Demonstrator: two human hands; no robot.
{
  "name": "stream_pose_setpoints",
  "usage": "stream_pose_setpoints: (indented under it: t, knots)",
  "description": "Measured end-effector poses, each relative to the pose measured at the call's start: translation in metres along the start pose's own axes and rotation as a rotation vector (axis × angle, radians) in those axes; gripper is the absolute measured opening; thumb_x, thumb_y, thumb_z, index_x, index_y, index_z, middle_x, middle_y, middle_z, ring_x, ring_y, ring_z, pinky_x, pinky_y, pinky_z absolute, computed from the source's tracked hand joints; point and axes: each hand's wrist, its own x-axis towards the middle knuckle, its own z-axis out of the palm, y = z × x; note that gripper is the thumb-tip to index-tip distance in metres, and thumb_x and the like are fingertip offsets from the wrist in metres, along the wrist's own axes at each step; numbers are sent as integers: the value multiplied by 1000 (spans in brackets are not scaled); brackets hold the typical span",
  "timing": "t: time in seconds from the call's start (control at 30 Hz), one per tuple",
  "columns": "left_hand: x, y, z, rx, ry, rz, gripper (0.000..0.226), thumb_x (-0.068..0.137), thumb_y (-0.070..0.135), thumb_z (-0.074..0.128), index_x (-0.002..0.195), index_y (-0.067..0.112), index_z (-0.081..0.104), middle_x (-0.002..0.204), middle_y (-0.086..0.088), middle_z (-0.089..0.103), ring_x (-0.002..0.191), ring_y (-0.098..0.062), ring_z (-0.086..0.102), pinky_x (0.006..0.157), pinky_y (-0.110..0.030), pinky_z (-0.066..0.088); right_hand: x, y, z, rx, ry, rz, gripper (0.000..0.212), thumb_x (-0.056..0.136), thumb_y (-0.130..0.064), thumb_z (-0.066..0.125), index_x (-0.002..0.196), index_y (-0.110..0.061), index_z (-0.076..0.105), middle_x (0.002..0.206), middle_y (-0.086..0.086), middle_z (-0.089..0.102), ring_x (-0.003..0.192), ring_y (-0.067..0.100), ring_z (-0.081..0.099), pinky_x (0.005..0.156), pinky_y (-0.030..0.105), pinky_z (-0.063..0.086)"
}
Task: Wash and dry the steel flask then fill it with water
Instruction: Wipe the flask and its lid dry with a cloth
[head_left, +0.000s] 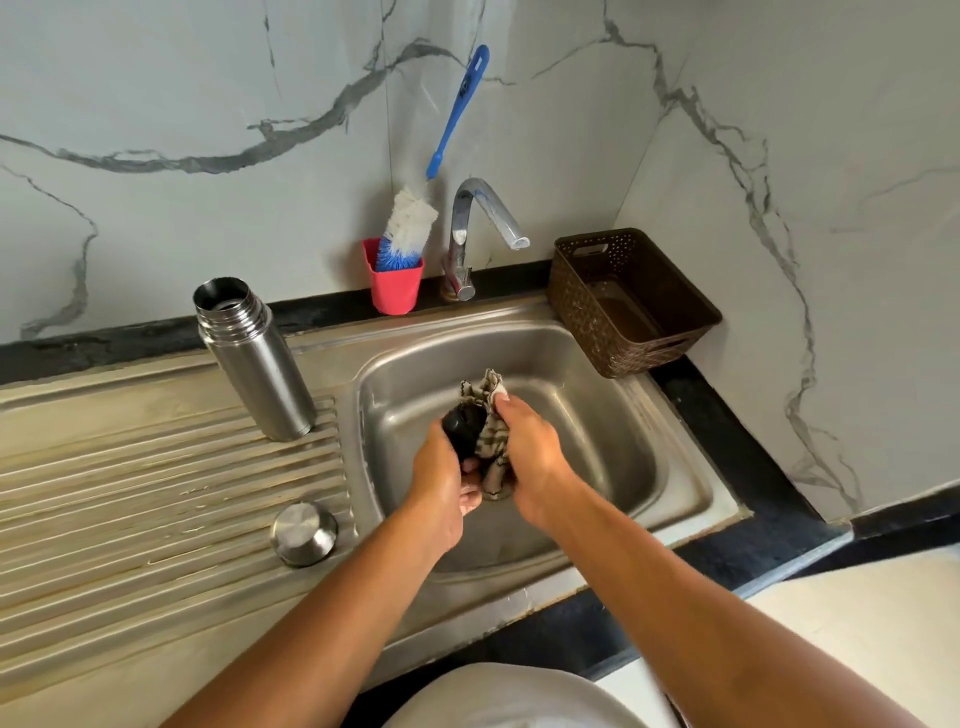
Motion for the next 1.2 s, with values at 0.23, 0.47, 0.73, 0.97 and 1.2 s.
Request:
stream_pose_setpoints:
  t: [0.23, 0.47, 0.73, 0.97, 1.2]
  knots:
    - [-6, -1, 0, 39, 3, -22, 46, 107, 38, 36, 80, 15, 65, 54, 1, 63, 37, -10, 50, 36, -16, 30, 6, 11, 2, -28, 61, -30, 28, 110, -32, 45, 113, -14, 66, 103, 12, 76, 90, 31, 73, 71, 35, 57]
    - [15, 1, -10, -15, 76, -116, 56, 108, 51, 33, 92, 14, 72, 70, -7, 72, 54, -20, 65, 43, -22, 45, -4, 38, -12, -1010, -28, -626, 42, 112, -36, 39, 150, -25, 50, 135, 2, 56, 110, 20, 61, 93, 38, 54]
    - [-1, -5, 1, 319, 21, -26, 52, 110, 47, 28, 70, 21, 46, 49, 4, 35, 36, -8, 24, 34, -20, 15, 32, 13, -21, -1112, 42, -522, 32, 108, -33, 37, 117, -27, 67, 114, 4, 70, 103, 28, 66, 89, 47, 55]
    - [5, 11, -5, 326, 24, -21, 51, 110, 48, 33, 73, 20, 54, 49, 1, 42, 33, -10, 30, 31, -21, 20, 3, 27, -12, -1516, 22, -692, 47, 105, -30, 43, 151, -28, 39, 141, 9, 49, 110, 37, 59, 82, 51, 58]
    - [1, -22, -13, 925, -3, 537, 47, 111, 50, 24, 112, 24, 63, 101, -3, 72, 97, -26, 67, 89, -46, 54, 28, -36, -21, -1117, -225, 43, 21, 97, -18, 54, 94, -6, 72, 93, 13, 71, 96, 38, 73, 70, 38, 58]
